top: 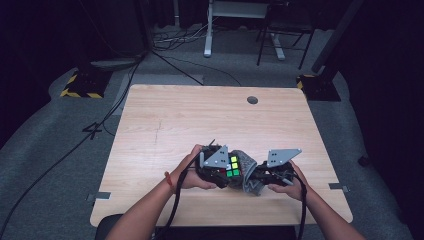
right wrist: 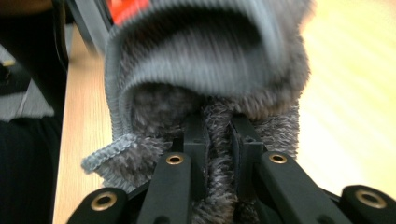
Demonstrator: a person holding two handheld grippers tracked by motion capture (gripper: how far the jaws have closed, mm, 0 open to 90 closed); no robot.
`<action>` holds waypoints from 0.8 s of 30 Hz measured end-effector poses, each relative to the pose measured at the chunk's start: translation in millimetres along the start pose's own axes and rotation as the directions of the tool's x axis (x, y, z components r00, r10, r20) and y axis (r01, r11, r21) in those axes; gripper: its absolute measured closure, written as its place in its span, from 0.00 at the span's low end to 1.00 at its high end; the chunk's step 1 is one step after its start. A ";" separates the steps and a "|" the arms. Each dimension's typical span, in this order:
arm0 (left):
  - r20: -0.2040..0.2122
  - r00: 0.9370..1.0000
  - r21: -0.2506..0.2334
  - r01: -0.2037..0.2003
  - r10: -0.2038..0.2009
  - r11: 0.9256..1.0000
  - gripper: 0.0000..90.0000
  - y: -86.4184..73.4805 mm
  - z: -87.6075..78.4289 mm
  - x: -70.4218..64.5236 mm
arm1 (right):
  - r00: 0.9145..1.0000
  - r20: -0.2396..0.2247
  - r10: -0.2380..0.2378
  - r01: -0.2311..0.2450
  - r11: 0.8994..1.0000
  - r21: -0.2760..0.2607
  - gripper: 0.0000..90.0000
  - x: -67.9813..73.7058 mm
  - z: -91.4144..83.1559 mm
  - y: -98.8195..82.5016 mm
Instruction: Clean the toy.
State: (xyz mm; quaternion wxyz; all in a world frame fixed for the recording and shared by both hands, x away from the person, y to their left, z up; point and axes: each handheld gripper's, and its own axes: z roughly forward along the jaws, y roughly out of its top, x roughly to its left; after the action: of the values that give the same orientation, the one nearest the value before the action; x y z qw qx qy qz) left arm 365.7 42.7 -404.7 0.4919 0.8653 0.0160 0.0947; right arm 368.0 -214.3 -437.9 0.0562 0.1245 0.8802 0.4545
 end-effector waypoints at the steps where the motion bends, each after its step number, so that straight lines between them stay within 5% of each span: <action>1: -0.001 1.000 -0.013 0.004 -0.004 1.000 0.37 1.0 -2.6 -0.1 | 1.000 0.003 -0.004 0.004 1.000 0.025 0.89 0.2 3.8 -1.5; 6: 0.010 1.000 -0.046 0.005 -0.004 0.999 0.37 1.0 -4.6 -0.8 | 0.999 -0.026 0.019 -0.019 1.000 -0.003 0.89 -0.3 6.6 0.1; 9: 0.027 1.000 -0.036 0.004 -0.003 0.999 0.37 -0.9 1.1 -1.8 | 0.994 -0.087 0.059 -0.066 0.994 -0.084 0.89 -0.7 4.8 -1.0; 13: 0.040 0.999 -0.047 0.027 -0.025 0.999 0.37 -3.2 -0.7 1.8 | 0.992 -0.106 0.071 -0.084 0.989 -0.123 0.89 -1.2 1.4 -2.0; 24: 0.034 0.999 0.009 0.035 -0.035 0.999 0.36 -6.2 2.8 4.3 | 0.991 -0.096 0.088 -0.105 0.979 -0.177 0.89 -4.9 -8.7 -2.6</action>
State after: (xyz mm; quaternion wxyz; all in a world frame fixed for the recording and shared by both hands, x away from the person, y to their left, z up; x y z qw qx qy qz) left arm 370.8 44.1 -410.8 0.4901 0.8684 0.0230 0.0712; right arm 370.4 -223.9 -435.0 0.0064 0.1413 0.8295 0.5403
